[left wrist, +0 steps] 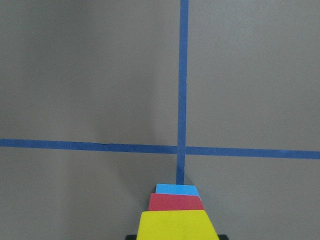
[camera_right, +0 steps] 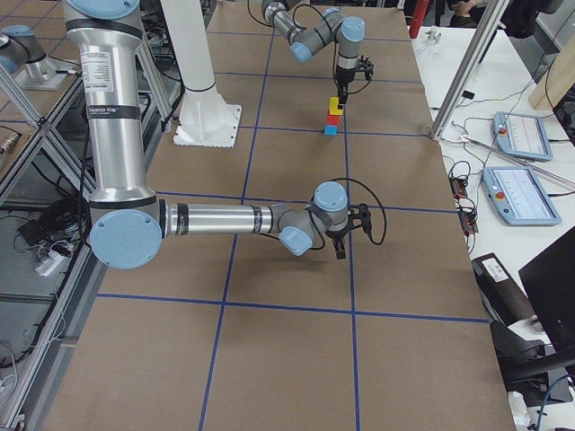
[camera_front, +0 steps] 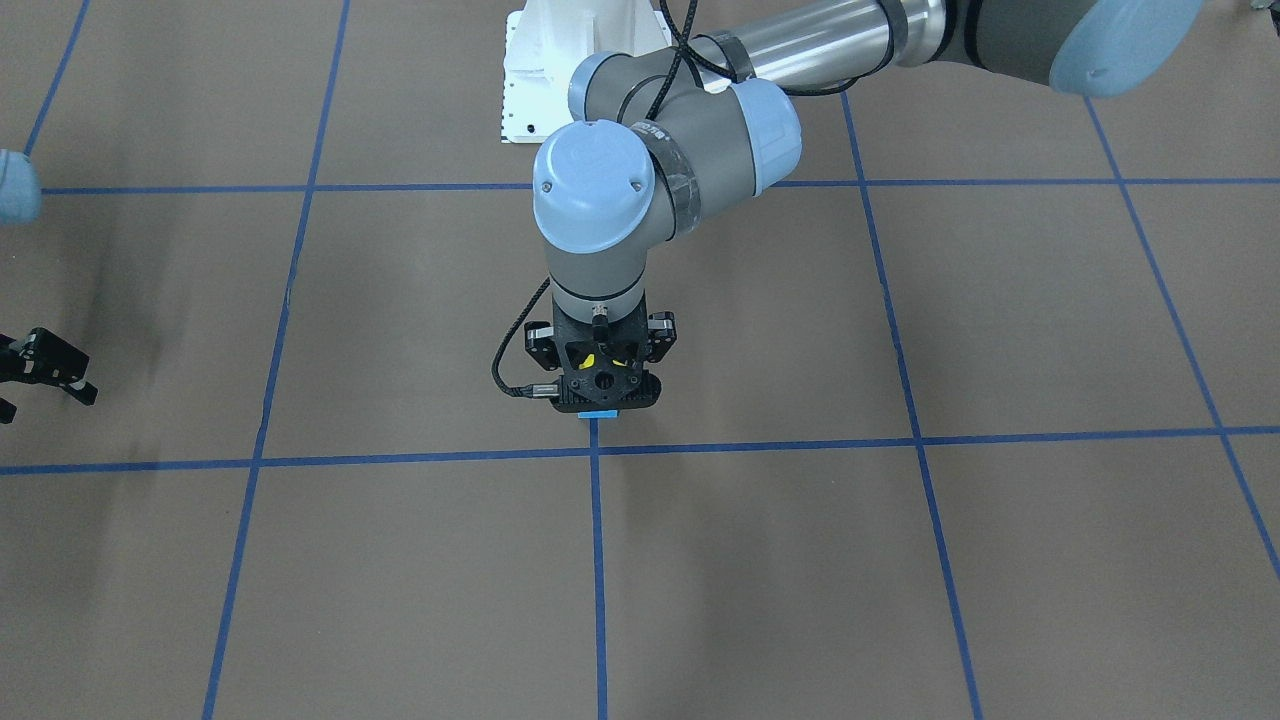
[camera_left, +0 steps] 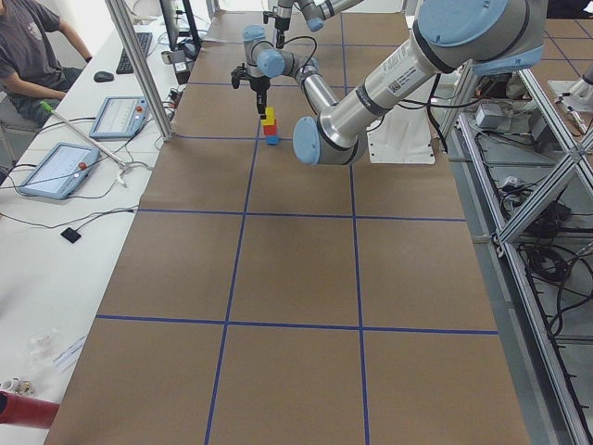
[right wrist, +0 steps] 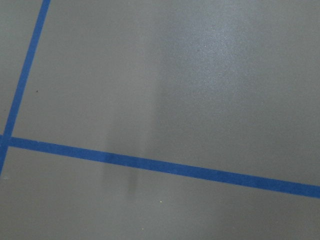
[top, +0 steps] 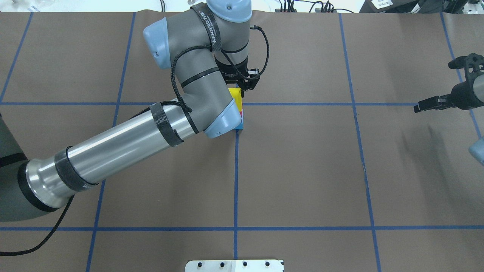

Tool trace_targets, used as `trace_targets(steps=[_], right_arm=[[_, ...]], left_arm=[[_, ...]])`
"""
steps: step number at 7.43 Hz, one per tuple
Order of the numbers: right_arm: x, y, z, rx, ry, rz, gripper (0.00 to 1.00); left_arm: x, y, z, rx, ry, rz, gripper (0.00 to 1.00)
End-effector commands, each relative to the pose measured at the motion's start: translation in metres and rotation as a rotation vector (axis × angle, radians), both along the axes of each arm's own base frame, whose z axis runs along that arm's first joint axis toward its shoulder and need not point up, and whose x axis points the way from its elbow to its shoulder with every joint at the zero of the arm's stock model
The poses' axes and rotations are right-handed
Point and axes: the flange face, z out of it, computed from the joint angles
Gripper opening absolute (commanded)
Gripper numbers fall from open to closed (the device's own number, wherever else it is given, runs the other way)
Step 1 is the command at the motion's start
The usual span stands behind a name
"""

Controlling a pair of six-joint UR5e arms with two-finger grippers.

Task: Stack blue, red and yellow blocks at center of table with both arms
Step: 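Lower the yellow cube onto the red cube and open the left gripper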

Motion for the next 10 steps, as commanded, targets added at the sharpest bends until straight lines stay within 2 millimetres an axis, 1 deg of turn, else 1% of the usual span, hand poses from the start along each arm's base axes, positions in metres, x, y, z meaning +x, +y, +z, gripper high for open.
trace_targets(steps=[1,4,5,6,7,9,10], right_arm=[[0.0,0.0,0.0,0.0,0.0,0.0,0.99],[0.0,0.0,0.001,-0.003,0.001,0.001,0.99],[0.0,0.0,0.001,-0.003,0.001,0.001,0.99],[0.0,0.0,0.001,-0.002,0.001,0.0,0.99],[-0.001,0.0,0.001,-0.004,0.001,-0.001,0.99],[-0.001,0.0,0.001,-0.004,0.001,-0.001,0.99],[-0.001,-0.001,0.001,-0.004,0.001,-0.001,0.99]], left_arm=[[0.006,0.006,0.0,0.001,0.002,0.008,0.0],[0.008,0.007,0.0,0.002,0.002,0.012,0.0],[0.008,0.007,0.0,0.002,0.002,0.012,0.16],[0.008,0.007,0.0,0.005,0.002,0.012,0.81],[0.008,0.007,0.0,0.004,0.001,0.012,1.0],[0.008,0.008,0.0,0.005,0.002,0.012,1.0],[0.001,0.013,-0.011,0.016,0.019,0.013,1.0]])
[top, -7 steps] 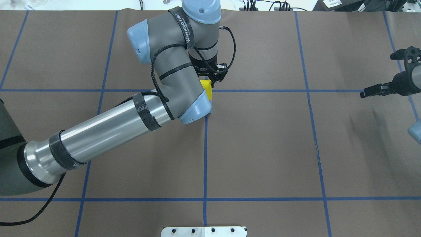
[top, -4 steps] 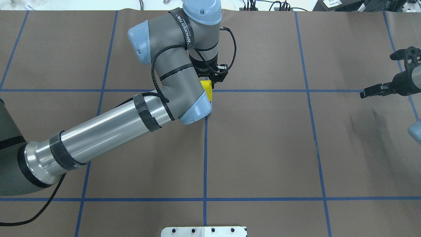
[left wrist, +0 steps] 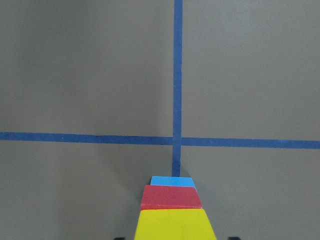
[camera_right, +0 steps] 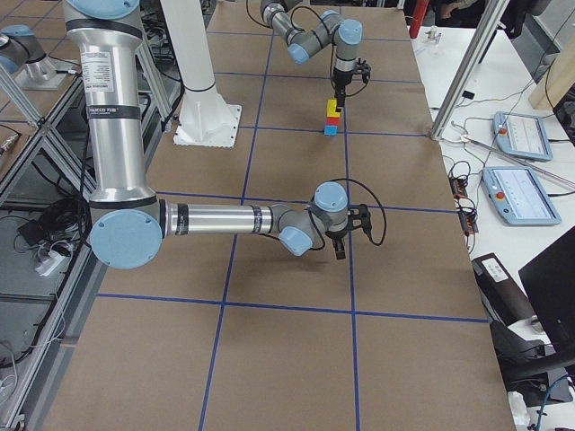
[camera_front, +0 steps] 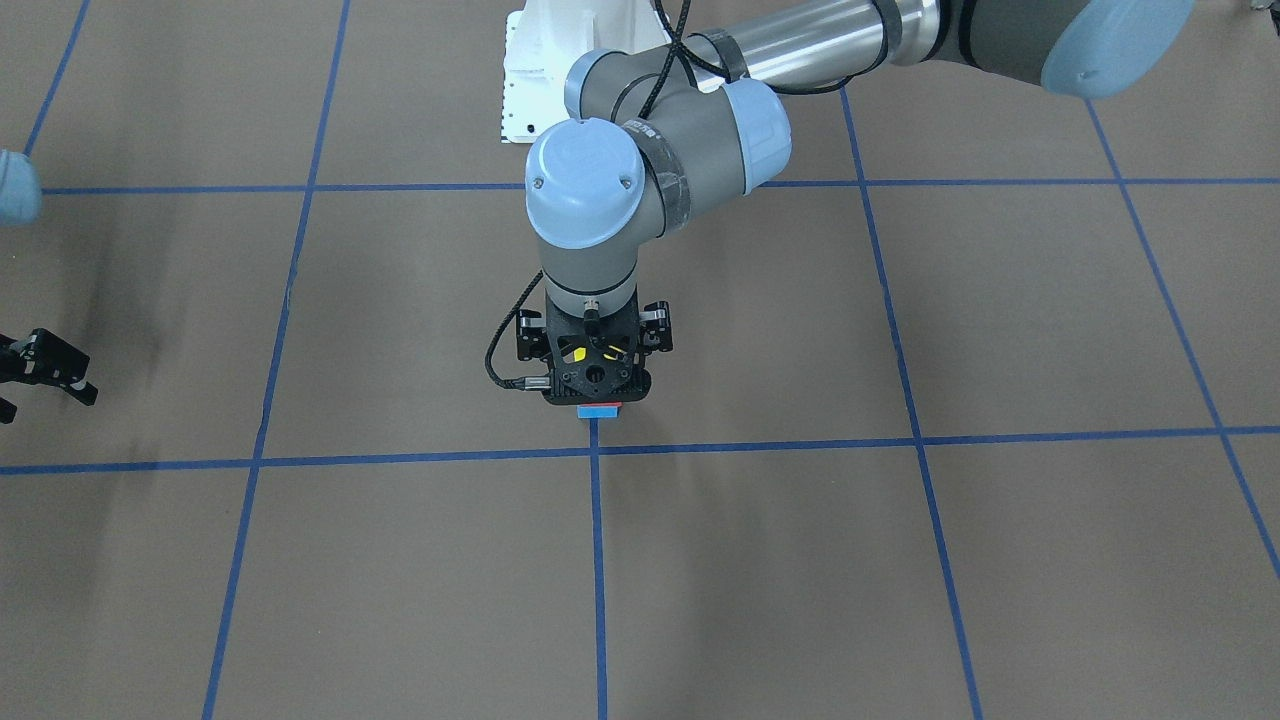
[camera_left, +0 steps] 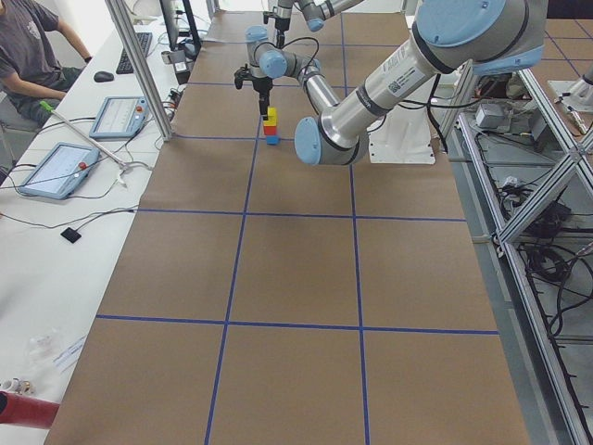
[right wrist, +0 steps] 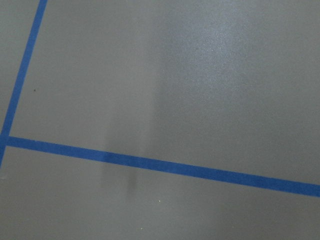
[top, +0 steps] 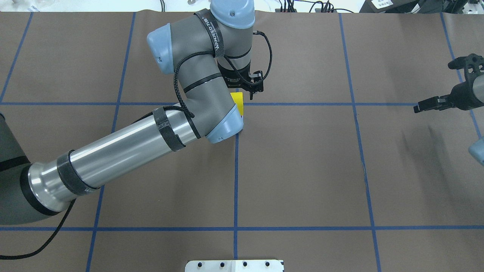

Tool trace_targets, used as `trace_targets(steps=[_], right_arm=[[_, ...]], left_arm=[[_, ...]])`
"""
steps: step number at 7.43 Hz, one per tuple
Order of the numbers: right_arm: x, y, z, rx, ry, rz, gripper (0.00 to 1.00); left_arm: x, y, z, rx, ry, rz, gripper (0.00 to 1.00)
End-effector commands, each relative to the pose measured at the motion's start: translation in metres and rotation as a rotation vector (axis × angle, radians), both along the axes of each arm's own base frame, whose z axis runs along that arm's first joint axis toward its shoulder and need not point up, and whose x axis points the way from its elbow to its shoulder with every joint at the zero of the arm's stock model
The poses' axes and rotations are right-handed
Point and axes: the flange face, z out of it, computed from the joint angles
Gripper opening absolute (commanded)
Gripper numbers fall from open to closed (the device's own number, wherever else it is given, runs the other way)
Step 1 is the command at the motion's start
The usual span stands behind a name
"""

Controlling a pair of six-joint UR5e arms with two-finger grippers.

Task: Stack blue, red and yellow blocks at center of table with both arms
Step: 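Lower the yellow cube onto the red cube and open the left gripper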

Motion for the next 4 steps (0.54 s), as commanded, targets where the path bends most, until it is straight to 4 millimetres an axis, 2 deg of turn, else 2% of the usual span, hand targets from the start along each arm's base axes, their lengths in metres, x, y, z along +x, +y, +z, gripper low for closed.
trace_targets(steps=[1,2,3,4], right_arm=[[-0.001,-0.002,-0.002,0.003,-0.001,0.0,0.99],[-0.004,-0.007,-0.011,-0.004,-0.011,0.013,0.99],[-0.007,-0.016,-0.025,-0.005,-0.027,0.033,0.99],[0.002,-0.019,-0.028,0.001,-0.031,0.049,0.99]], left_arm=[[-0.029,0.016,-0.024,0.026,0.035,-0.006,1.0],[-0.084,0.034,-0.021,0.052,0.051,-0.023,1.0],[-0.145,0.054,0.016,0.107,0.06,-0.018,1.0],[-0.194,0.073,0.07,0.173,0.052,0.041,1.0]])
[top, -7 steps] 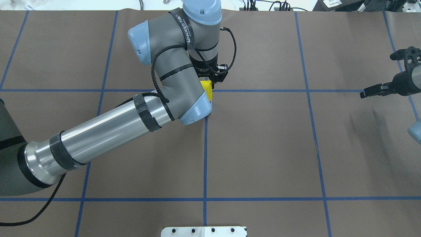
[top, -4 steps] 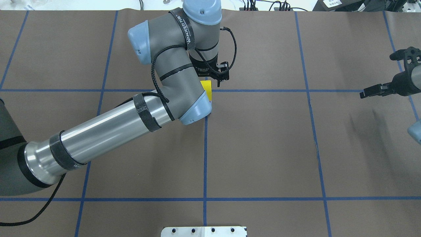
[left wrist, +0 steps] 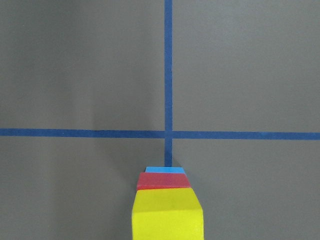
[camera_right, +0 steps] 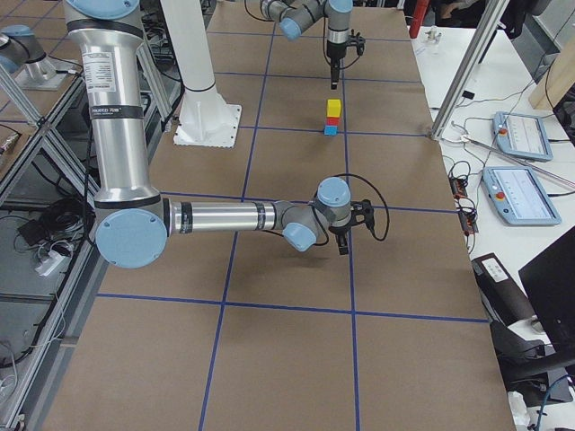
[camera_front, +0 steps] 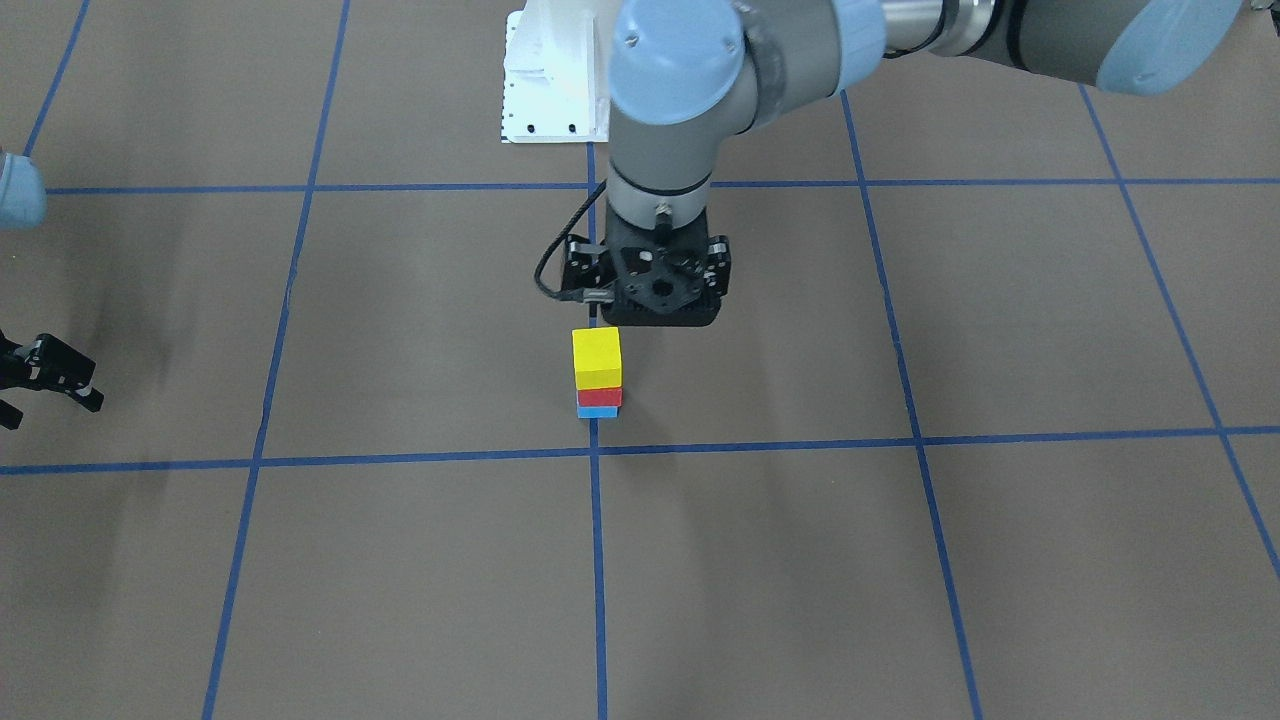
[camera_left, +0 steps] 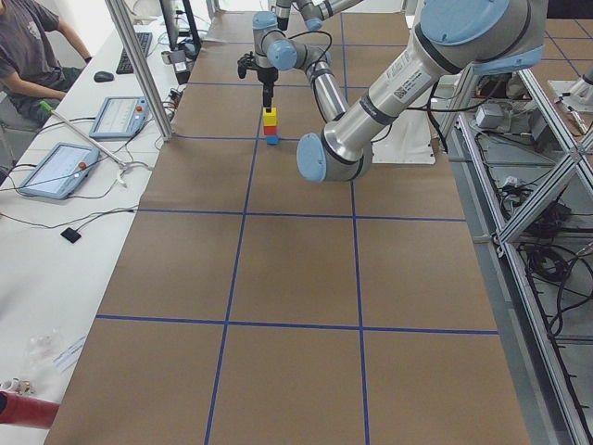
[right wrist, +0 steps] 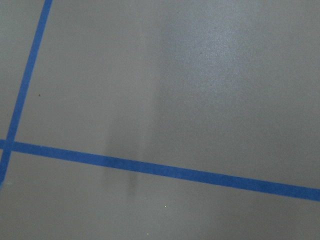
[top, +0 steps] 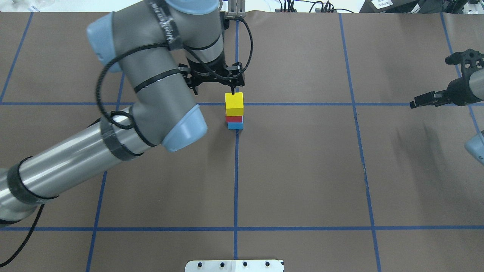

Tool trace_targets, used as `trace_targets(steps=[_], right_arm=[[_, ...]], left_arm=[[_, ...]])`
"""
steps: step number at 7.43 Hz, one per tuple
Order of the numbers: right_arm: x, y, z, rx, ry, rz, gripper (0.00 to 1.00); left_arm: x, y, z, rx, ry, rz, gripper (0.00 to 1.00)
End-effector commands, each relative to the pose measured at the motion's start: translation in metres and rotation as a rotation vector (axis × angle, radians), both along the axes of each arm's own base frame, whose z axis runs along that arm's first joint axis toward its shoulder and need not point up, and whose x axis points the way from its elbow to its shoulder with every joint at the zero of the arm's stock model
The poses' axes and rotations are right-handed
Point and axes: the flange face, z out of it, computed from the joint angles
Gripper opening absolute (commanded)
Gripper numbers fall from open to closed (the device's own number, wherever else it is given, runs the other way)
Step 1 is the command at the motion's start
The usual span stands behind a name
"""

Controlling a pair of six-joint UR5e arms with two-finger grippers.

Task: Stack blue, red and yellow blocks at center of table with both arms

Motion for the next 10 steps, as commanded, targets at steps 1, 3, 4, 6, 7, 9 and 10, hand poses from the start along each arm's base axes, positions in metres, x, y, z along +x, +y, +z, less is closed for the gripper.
trace_targets(steps=[1,3,4,6,7,9,10], right_arm=[[0.023,-0.014,-0.013,0.008,-0.017,0.049,0.99],[0.057,-0.022,-0.013,-0.06,-0.052,0.056,0.99],[0.067,-0.032,-0.026,-0.077,-0.067,0.054,0.99],[0.097,-0.048,-0.032,-0.038,-0.004,0.015,0.99],[0.121,-0.059,-0.036,-0.038,0.041,-0.012,0.99],[0.145,-0.06,-0.036,-0.035,0.047,-0.06,0.99],[0.15,-0.059,-0.037,-0.037,0.039,-0.055,0.99]], left_arm=[[-0.118,0.04,0.11,0.146,-0.035,0.091,1.0],[-0.235,0.021,0.226,0.2,-0.061,0.149,1.0],[-0.297,0.009,0.281,0.205,-0.073,0.166,1.0],[-0.382,-0.01,0.374,0.17,-0.102,0.189,1.0],[-0.42,-0.019,0.412,0.131,-0.119,0.166,1.0],[-0.466,-0.013,0.461,0.097,-0.132,0.157,1.0],[-0.467,-0.003,0.482,0.053,-0.132,0.153,1.0]])
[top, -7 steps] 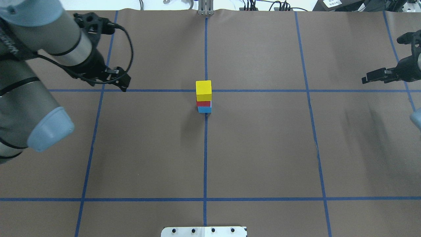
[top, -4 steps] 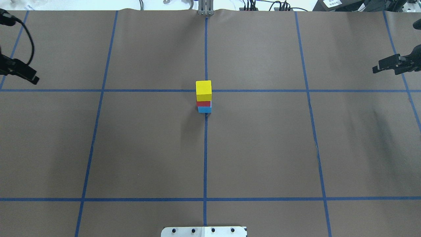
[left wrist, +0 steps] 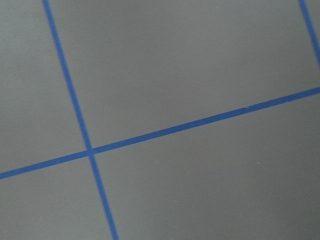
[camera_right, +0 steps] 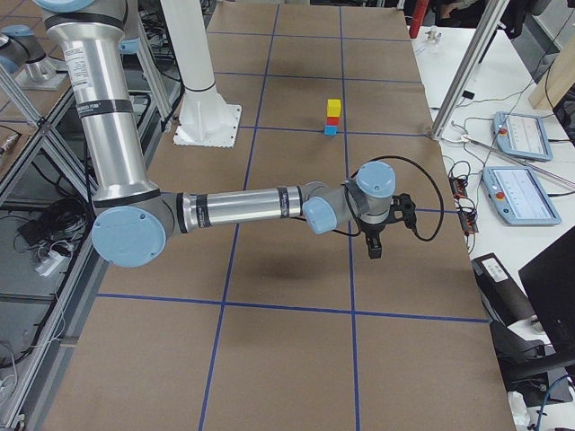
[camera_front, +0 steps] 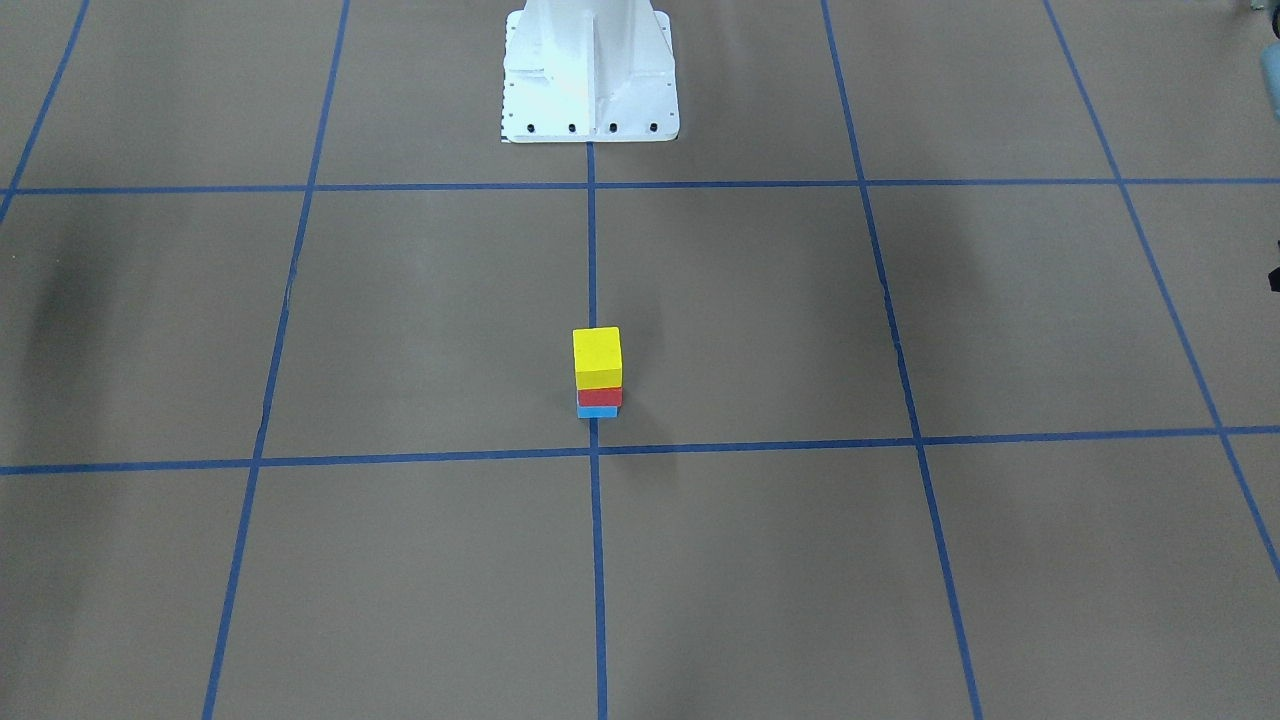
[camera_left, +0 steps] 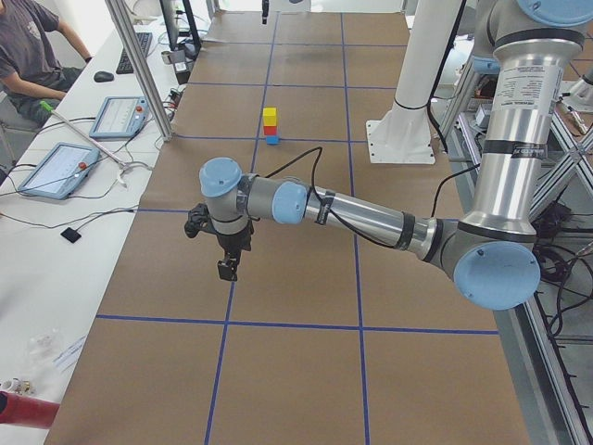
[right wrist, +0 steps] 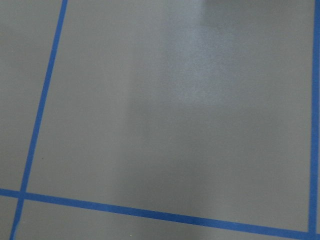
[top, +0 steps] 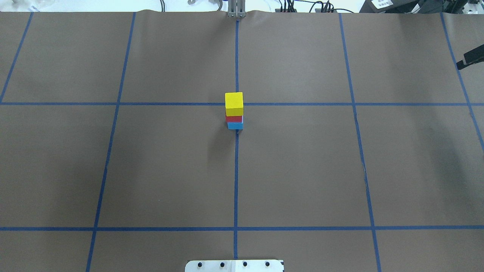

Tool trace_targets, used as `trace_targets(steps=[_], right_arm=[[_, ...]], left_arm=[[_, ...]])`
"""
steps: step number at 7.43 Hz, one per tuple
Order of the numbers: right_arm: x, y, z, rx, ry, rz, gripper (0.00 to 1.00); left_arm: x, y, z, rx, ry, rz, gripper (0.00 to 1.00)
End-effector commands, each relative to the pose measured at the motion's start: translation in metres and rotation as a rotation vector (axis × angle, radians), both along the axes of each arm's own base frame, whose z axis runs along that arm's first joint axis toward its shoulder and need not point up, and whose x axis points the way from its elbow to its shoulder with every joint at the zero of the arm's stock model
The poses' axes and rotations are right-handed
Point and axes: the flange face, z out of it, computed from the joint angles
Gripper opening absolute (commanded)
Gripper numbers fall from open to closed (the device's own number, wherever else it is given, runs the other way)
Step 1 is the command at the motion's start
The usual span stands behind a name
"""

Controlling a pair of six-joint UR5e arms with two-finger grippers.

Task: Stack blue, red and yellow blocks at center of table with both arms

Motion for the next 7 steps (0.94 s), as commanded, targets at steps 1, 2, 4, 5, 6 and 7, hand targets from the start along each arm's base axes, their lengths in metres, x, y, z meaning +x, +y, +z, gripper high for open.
trace_targets(steps=[1,2,4,5,6,7], right_arm=[[0.005,0.001,0.002,-0.037,-0.005,-0.016,0.99],[0.009,0.002,0.003,-0.043,-0.009,-0.017,0.99],[0.022,0.006,0.003,-0.078,-0.036,-0.001,1.0],[0.021,0.003,-0.004,-0.068,-0.047,-0.007,1.0],[0.021,0.003,0.001,-0.075,-0.044,-0.005,1.0],[0.022,0.006,-0.007,-0.064,-0.043,0.0,1.0]], left_arm=[[-0.017,0.012,0.038,-0.062,-0.006,-0.016,1.0],[-0.018,0.014,0.045,-0.073,-0.005,-0.016,1.0],[-0.016,0.014,0.047,-0.083,0.015,-0.017,1.0],[-0.016,0.015,0.06,-0.098,0.014,-0.007,1.0],[-0.016,0.014,0.051,-0.071,0.017,-0.006,1.0],[-0.014,0.013,0.047,-0.073,0.039,-0.014,1.0]])
